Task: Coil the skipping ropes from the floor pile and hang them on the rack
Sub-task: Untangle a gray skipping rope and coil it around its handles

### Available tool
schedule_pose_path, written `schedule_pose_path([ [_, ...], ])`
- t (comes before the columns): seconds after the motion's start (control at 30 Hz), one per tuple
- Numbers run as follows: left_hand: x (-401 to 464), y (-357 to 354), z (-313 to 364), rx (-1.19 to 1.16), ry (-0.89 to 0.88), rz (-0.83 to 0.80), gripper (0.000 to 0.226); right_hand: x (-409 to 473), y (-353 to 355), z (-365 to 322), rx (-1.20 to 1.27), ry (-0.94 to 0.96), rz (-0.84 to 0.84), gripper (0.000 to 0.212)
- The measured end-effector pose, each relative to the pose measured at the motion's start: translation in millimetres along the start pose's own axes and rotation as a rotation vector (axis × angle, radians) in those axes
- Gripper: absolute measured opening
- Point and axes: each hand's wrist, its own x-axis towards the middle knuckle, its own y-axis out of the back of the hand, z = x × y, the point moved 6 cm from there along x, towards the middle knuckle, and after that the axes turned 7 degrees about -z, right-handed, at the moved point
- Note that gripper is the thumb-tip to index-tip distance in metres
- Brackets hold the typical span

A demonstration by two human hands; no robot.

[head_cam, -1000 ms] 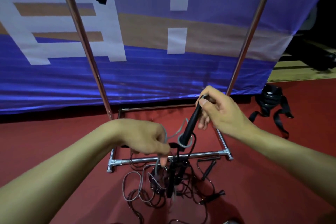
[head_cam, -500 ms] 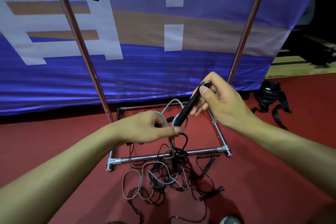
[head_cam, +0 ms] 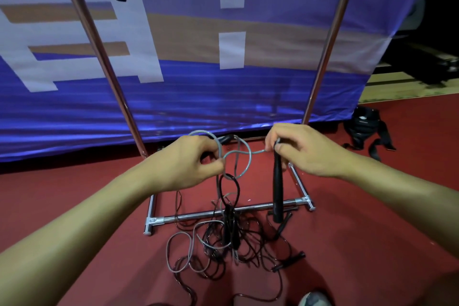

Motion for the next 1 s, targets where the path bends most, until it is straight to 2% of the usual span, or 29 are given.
schedule_pose_path([
  [0.13,-2,11,10,-0.045,-0.054,0.032,0.020,1,-13,-3,-0.210,0.065,-0.056,0.010],
  [0.2,-3,15,12,-0.065,-0.072,0.033,0.023,3,-19,-1,-0.267,0.091,-0.098,0.014],
  [0.3,-5,18,13,-0.088,-0.080,0.037,0.024,4,-23,2,-0.291,0.087,-0.143,0.015],
  [0.4,-6,22,15,-0.104,-0.091,0.068,0.023,4,-15,6,-0.280,0.069,-0.089,0.017],
  [0.5,-8,27,16,-0.120,-0.087,0.093,0.024,3,-14,11,-0.229,0.003,-0.075,0.030],
  [0.6,-7,27,18,-0.124,-0.089,0.083,0.024,4,-36,16,-0.123,-0.081,-0.117,0.034],
  [0.7,-6,24,20,-0.113,-0.123,0.057,0.024,7,-66,19,0.118,-0.259,-0.184,0.042],
  [0.8,-7,18,23,-0.074,-0.182,-0.024,0.026,12,-78,15,0.592,-0.403,-0.170,0.022],
  [0.87,-9,16,22,-0.049,-0.183,-0.064,0.031,14,-73,12,0.816,-0.409,-0.148,0.016],
  [0.93,-12,15,20,-0.055,-0.165,-0.123,0.039,15,-70,12,0.831,-0.373,-0.140,0.009],
  [1.0,-16,13,20,-0.063,-0.154,-0.246,0.037,16,-70,11,0.698,-0.326,-0.147,0.015],
])
